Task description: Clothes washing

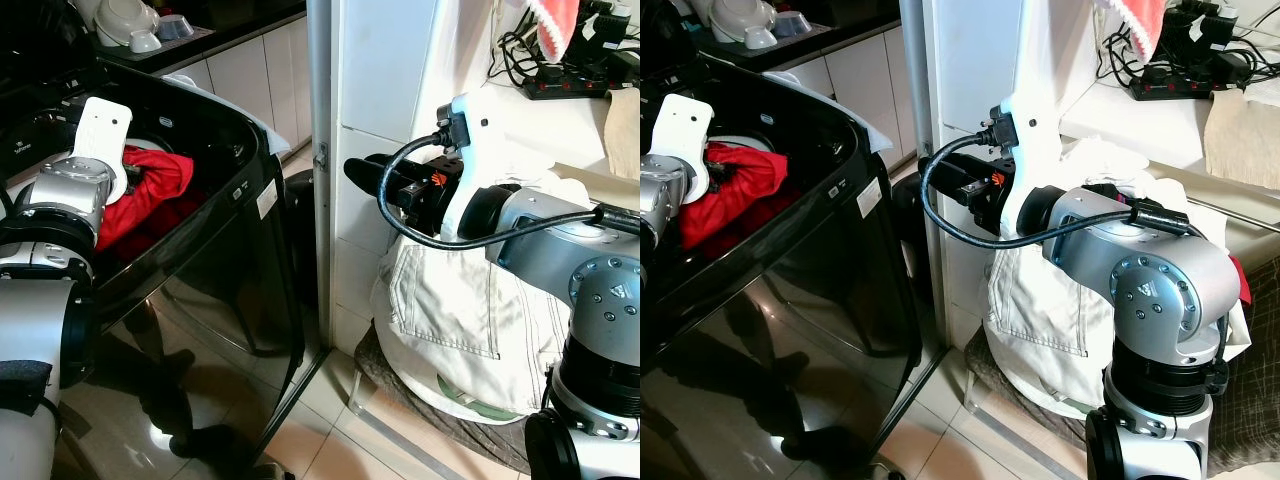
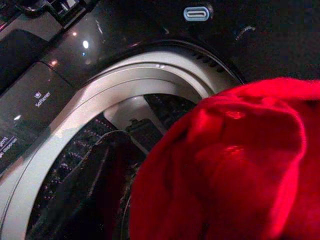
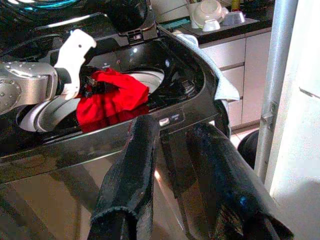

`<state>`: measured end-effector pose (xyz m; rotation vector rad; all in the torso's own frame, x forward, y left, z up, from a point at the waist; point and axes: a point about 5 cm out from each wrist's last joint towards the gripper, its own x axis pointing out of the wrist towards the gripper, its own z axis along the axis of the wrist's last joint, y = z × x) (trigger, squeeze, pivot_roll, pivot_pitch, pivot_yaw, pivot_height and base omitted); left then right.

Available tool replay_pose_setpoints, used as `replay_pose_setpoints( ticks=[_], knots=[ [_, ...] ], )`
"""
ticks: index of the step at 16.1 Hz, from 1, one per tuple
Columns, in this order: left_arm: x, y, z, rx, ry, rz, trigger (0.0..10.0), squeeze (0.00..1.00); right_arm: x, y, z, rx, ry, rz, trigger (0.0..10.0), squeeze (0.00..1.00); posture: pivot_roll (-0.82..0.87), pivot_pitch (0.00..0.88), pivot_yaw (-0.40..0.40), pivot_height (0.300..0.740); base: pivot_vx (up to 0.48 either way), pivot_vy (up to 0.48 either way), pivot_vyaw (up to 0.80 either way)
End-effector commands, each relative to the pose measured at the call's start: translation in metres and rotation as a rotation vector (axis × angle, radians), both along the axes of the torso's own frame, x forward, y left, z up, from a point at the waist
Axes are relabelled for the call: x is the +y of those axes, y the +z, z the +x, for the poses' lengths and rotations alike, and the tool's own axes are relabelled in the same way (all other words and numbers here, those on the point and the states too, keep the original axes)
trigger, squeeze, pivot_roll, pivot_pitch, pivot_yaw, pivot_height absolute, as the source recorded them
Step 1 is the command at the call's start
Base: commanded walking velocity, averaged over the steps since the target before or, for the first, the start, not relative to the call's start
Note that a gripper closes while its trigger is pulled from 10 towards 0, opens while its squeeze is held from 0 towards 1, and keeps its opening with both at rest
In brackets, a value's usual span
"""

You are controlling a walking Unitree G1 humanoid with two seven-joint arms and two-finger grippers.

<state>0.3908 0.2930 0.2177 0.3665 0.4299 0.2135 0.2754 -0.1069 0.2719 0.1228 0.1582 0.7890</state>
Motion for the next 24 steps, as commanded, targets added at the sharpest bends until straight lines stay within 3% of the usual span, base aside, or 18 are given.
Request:
replay_pose_setpoints(
  ticks=[1,4,6,8,9,10,11,14,15,16,17,20,21,22,23,24],
  knots=[
    [0.005,0.011,0.000,-0.025,0.007,-0.012,10.0,1.00,-0.002,0.003,0.002,-0.006,-0.015,0.010,10.0,0.00,-0.08,0.000,0.080,0.740,0.000,0.000,0.00],
    [0.005,0.010,0.000,-0.042,0.007,-0.071,10.0,1.00,-0.003,0.002,0.003,0.000,-0.017,0.013,10.0,0.00,-0.08,0.000,0.080,0.740,0.000,0.000,0.00],
    [0.008,0.006,-0.003,-0.074,0.025,-0.232,10.0,1.00,-0.004,-0.001,0.001,0.002,-0.034,-0.007,10.0,0.00,-0.09,0.000,0.095,0.740,0.000,0.000,0.00],
    [0.015,0.004,-0.007,-0.079,0.076,-0.295,10.0,1.00,-0.005,-0.001,0.002,-0.002,-0.054,-0.018,10.0,0.00,-0.09,0.000,0.096,0.740,0.000,0.000,0.00],
    [0.019,0.004,-0.010,-0.097,0.090,-0.370,10.0,1.00,-0.007,-0.001,0.003,-0.001,-0.063,-0.020,10.0,0.00,-0.09,0.000,0.089,0.740,0.000,0.000,0.00],
    [0.027,0.009,-0.013,-0.152,0.117,-0.445,10.0,0.00,-0.009,-0.001,0.004,0.003,-0.068,-0.018,10.0,0.00,-0.08,0.000,0.084,0.740,0.000,0.000,0.00],
    [0.033,0.013,-0.016,-0.186,0.144,-0.487,10.0,0.00,-0.009,-0.001,0.005,0.005,-0.070,-0.016,10.0,0.00,-0.07,0.000,0.075,0.740,0.000,0.000,0.00],
    [0.049,0.017,-0.025,-0.216,0.153,-0.394,10.0,0.00,-0.006,-0.001,0.010,0.013,-0.069,-0.008,10.0,0.00,-0.06,0.000,0.064,0.740,0.000,0.000,0.00],
    [0.052,0.020,-0.026,-0.239,0.148,-0.317,10.0,0.00,-0.006,-0.002,0.010,0.014,-0.068,-0.008,10.0,0.00,-0.06,0.000,0.058,0.740,0.000,0.000,0.00],
    [0.056,0.024,-0.029,-0.263,0.160,-0.164,10.0,0.00,-0.005,-0.002,0.011,0.015,-0.067,-0.008,10.0,0.00,-0.05,0.000,0.057,0.740,0.000,0.000,0.00],
    [0.051,0.036,-0.027,-0.353,0.158,0.016,10.0,0.00,-0.004,-0.002,0.011,0.017,-0.066,-0.007,10.0,0.00,-0.05,0.000,0.054,0.740,0.000,0.000,0.00],
    [0.025,0.044,-0.015,-0.428,0.105,0.041,10.0,0.00,-0.003,-0.003,0.013,0.020,-0.066,-0.005,10.0,0.00,-0.04,0.000,0.054,0.740,0.000,0.000,0.00],
    [0.013,0.044,-0.011,-0.465,0.046,-0.039,10.0,0.00,-0.003,-0.003,0.013,0.020,-0.067,-0.005,10.0,0.00,-0.04,0.000,0.057,0.740,0.000,0.000,0.00],
    [0.010,0.042,-0.008,-0.445,0.060,-0.095,10.0,0.00,-0.002,-0.004,0.013,0.020,-0.068,-0.005,10.0,0.00,-0.05,0.000,0.059,0.740,0.000,0.000,0.00],
    [0.009,0.042,-0.009,-0.492,0.102,-0.115,10.0,0.00,-0.002,-0.004,0.013,0.019,-0.070,-0.005,10.0,0.00,-0.05,0.000,0.063,0.740,0.000,0.000,0.00],
    [0.008,0.046,-0.012,-0.528,0.112,0.008,10.0,0.00,-0.003,-0.004,0.013,0.019,-0.074,-0.007,10.0,0.00,-0.05,0.000,0.065,0.740,0.000,0.000,0.00]
  ],
)
